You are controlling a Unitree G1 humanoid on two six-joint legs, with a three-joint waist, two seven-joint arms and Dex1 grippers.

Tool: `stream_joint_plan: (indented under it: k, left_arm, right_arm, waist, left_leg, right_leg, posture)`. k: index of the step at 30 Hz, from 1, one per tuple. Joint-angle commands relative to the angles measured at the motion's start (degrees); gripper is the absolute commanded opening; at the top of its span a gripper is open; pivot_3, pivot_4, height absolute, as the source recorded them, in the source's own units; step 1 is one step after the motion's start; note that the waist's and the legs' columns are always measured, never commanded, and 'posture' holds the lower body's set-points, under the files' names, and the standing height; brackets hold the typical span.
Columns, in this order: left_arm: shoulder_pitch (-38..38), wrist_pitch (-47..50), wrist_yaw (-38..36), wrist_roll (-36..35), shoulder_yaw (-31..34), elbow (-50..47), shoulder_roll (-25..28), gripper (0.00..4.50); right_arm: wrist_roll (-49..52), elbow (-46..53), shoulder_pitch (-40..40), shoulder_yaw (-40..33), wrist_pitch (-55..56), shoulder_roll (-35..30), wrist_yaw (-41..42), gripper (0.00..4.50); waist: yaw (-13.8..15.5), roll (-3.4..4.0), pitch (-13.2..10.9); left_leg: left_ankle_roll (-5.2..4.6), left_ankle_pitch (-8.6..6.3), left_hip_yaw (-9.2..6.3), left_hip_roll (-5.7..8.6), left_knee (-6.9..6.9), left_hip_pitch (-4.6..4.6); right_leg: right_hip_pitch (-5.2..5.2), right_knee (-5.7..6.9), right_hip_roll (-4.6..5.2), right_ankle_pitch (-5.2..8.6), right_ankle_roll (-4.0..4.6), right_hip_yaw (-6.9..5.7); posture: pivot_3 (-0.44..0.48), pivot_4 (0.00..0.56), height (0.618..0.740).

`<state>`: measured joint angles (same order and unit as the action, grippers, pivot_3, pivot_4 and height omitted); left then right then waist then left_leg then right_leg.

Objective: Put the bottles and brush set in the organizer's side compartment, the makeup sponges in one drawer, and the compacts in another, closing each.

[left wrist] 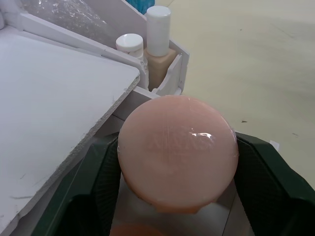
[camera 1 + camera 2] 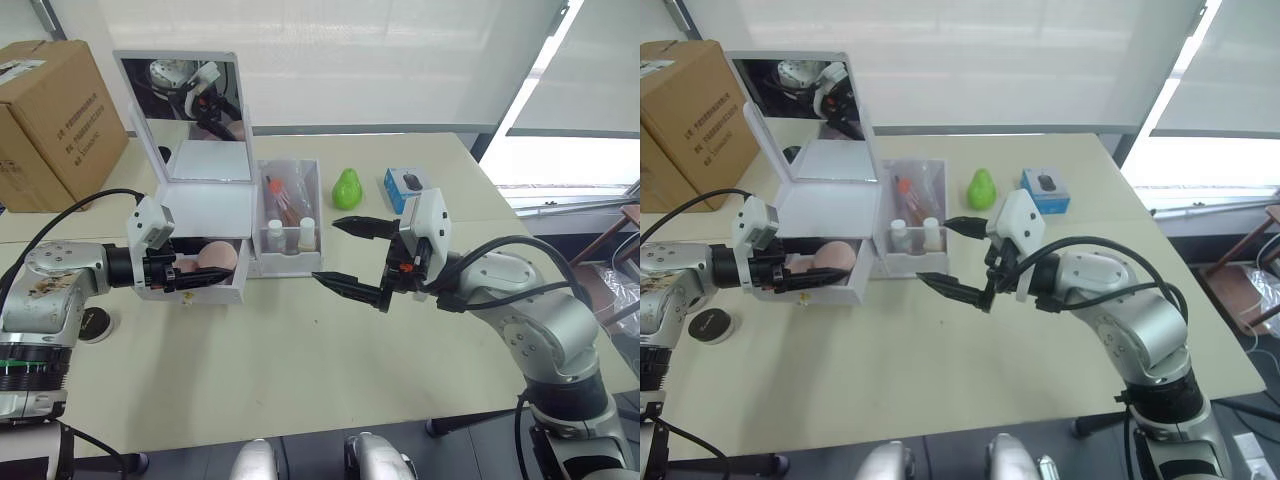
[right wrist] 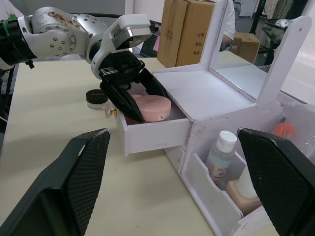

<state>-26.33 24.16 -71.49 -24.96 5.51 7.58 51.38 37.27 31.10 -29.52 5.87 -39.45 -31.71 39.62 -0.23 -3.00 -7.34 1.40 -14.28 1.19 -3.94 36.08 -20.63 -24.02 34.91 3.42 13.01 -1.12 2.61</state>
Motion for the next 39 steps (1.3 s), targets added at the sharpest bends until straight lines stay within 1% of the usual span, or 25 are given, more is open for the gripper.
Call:
stream_joint_plan:
  k: [1,3,4,11,14,17,20,21,23,27,31,34,39]
  left_arm:
    - [-0.30,0.36,-0.02,-0.79,1.37,-1.84,0.55,3.70]
    - [-0.53,1.07,0.53,-0.96,1.52,-1.81,0.40,4.27]
    - [-0.59,1.20,0.61,-0.99,1.57,-1.83,0.41,4.47]
    - [-1.93,3.26,0.68,-2.40,2.33,-2.63,0.94,4.47]
    - [-2.79,2.60,0.52,-3.37,3.66,-2.36,1.02,4.47]
    - [-3.02,6.93,-0.42,-8.38,7.57,-3.85,2.19,4.47]
    - [0.01,11.00,-2.15,-11.90,11.81,-5.61,5.31,4.47]
    - [1.23,11.59,-2.47,-12.35,12.89,-5.94,6.17,4.07]
    - [4.74,12.27,-3.71,-12.85,14.65,-6.82,7.99,3.58]
    - [15.72,13.19,-6.25,-12.78,18.83,-9.83,10.92,2.28]
    - [20.97,13.09,-6.21,-12.97,20.77,-11.76,11.09,1.01]
    - [24.25,11.70,-4.62,-11.26,19.79,-14.27,10.00,0.03]
    - [23.50,7.57,0.80,-5.98,15.68,-13.42,7.67,0.03]
  right_arm:
    - [0.68,1.84,-0.43,-1.39,-0.28,-0.23,-0.25,4.50]
    - [0.68,1.79,-0.49,-1.43,-0.26,-0.26,-0.25,4.50]
    - [0.70,1.79,-0.50,-1.42,-0.27,-0.27,-0.23,4.50]
    - [0.47,1.38,-0.64,-1.18,-0.10,-0.21,-0.07,4.50]
    - [0.37,1.28,-0.63,-1.11,-0.10,-0.21,-0.07,4.50]
    - [0.09,1.28,-0.45,-0.94,-0.13,-0.38,-0.08,4.50]
    - [0.23,1.64,-0.07,-1.09,-0.39,-0.51,-0.28,4.50]
    - [0.30,1.76,0.02,-1.15,-0.45,-0.53,-0.35,4.50]
    - [0.44,1.97,0.16,-1.23,-0.59,-0.53,-0.58,4.50]
    - [0.65,2.36,0.35,-1.40,-0.80,-0.59,-0.83,4.50]
    - [0.84,2.65,0.36,-1.74,-1.00,-0.78,-0.84,4.50]
    - [0.91,2.57,-0.02,-1.83,-1.05,-0.84,-0.77,4.50]
    - [1.06,2.71,-0.26,-1.97,-1.29,-0.90,-0.85,4.50]
  waist:
    - [0.00,0.00,0.00]
    - [0.00,0.00,0.00]
    - [0.00,0.00,0.00]
    - [0.03,0.00,0.00]
    - [0.02,0.00,0.00]
    - [-0.13,-0.01,0.00]
    - [-0.41,0.00,0.00]
    - [-0.54,0.02,0.00]
    - [-0.59,0.06,-0.02]
    - [-0.63,0.10,-0.03]
    - [-0.04,0.05,-0.06]
    - [0.33,0.07,-0.08]
    - [0.62,0.11,-0.09]
  left_leg:
    - [0.00,0.00,0.00,0.00,0.00,0.00]
    - [0.00,0.00,0.00,0.00,0.00,0.00]
    - [0.00,0.00,0.00,0.00,0.00,0.01]
    - [0.00,0.00,-0.01,0.00,0.00,0.00]
    - [0.00,0.00,-0.01,0.00,0.00,-0.01]
    - [0.00,0.00,-0.02,0.00,0.00,-0.01]
    - [-0.01,0.00,-0.06,0.00,0.00,-0.01]
    - [-0.01,0.00,-0.07,0.00,-0.01,0.02]
    - [-0.01,0.00,-0.06,0.00,-0.08,0.20]
    - [0.00,0.00,-0.05,-0.01,-0.14,0.32]
    - [0.01,-0.01,-0.04,-0.06,-0.15,0.29]
    - [0.02,-0.01,0.02,-0.06,-0.16,0.26]
    - [0.02,-0.01,0.04,-0.06,-0.17,0.25]
  right_leg:
    - [0.00,0.00,0.00,0.00,0.00,0.00]
    - [0.00,0.00,0.00,0.00,0.00,0.00]
    - [0.01,0.00,0.00,0.00,0.00,0.00]
    - [0.00,0.00,0.00,0.00,0.00,0.00]
    - [0.00,0.00,0.00,0.00,0.00,0.00]
    - [-0.01,0.01,-0.01,0.00,0.00,0.00]
    - [-0.01,0.01,-0.03,0.00,-0.01,0.00]
    - [0.00,0.01,-0.03,0.00,0.00,0.00]
    - [0.06,0.01,-0.03,0.02,0.02,0.01]
    - [0.03,0.02,-0.02,0.05,0.07,0.02]
    - [-0.18,-0.06,0.04,0.08,0.11,-0.08]
    - [-0.18,-0.20,0.11,0.09,0.13,-0.08]
    - [-0.19,-0.19,0.11,0.09,0.13,-0.08]
  posture:
    - [0.000,0.150,0.733]
    - [0.000,0.150,0.733]
    - [0.000,0.150,0.733]
    - [0.000,0.150,0.733]
    - [0.000,0.150,0.733]
    - [0.000,0.150,0.733]
    - [0.000,0.150,0.733]
    - [0.000,0.150,0.733]
    - [0.000,0.150,0.733]
    - [0.000,0.150,0.733]
    - [0.000,0.150,0.733]
    - [0.000,0.150,0.733]
    - [0.000,0.150,0.733]
